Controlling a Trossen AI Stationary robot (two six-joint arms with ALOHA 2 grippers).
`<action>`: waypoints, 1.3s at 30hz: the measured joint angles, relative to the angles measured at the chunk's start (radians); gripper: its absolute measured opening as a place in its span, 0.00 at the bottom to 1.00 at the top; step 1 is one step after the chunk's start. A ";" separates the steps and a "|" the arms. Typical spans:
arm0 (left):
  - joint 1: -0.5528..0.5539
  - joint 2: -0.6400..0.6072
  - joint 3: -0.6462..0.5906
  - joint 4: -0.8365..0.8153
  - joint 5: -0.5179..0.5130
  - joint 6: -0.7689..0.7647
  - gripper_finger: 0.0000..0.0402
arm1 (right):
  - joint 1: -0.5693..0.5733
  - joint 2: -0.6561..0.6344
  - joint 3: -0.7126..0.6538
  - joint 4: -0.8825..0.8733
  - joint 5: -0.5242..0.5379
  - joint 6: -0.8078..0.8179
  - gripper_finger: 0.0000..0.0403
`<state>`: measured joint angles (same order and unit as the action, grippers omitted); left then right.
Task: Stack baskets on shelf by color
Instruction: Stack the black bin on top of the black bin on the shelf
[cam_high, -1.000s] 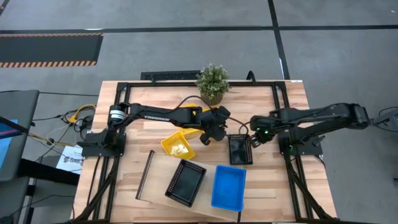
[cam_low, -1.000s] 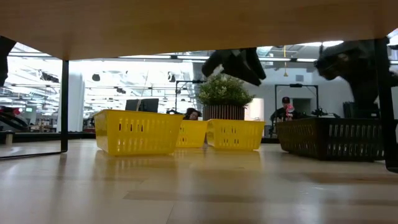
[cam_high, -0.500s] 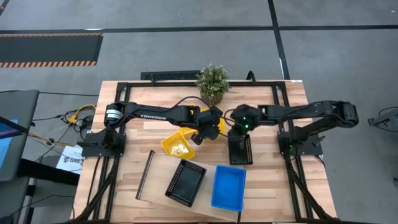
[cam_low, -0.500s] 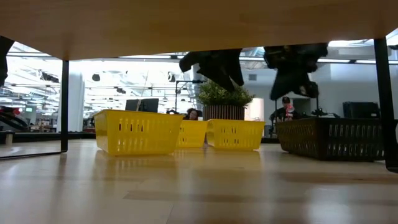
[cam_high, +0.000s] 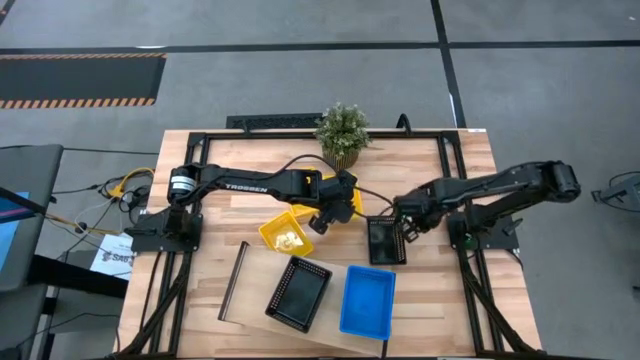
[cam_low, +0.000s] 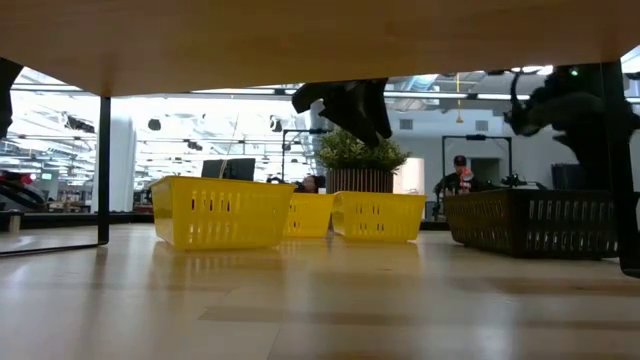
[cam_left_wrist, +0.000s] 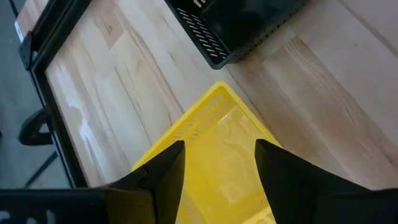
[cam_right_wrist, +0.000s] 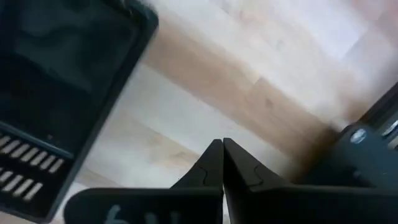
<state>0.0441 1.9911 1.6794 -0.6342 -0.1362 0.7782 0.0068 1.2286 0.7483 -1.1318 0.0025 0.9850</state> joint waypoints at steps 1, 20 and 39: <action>0.000 0.000 0.000 0.000 0.000 -0.016 0.46 | 0.012 0.012 -0.015 0.028 -0.001 0.012 0.04; 0.000 0.002 0.001 -0.029 0.202 -0.051 0.46 | -0.146 0.089 -0.008 0.589 -0.080 -0.234 0.03; -0.007 0.008 -0.087 0.008 0.333 -0.797 0.44 | -0.151 0.039 -0.008 0.426 -0.080 -0.236 0.05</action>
<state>0.0373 1.9995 1.5921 -0.6262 0.1970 -0.0188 -0.1440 1.2671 0.7399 -0.7059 -0.0776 0.7490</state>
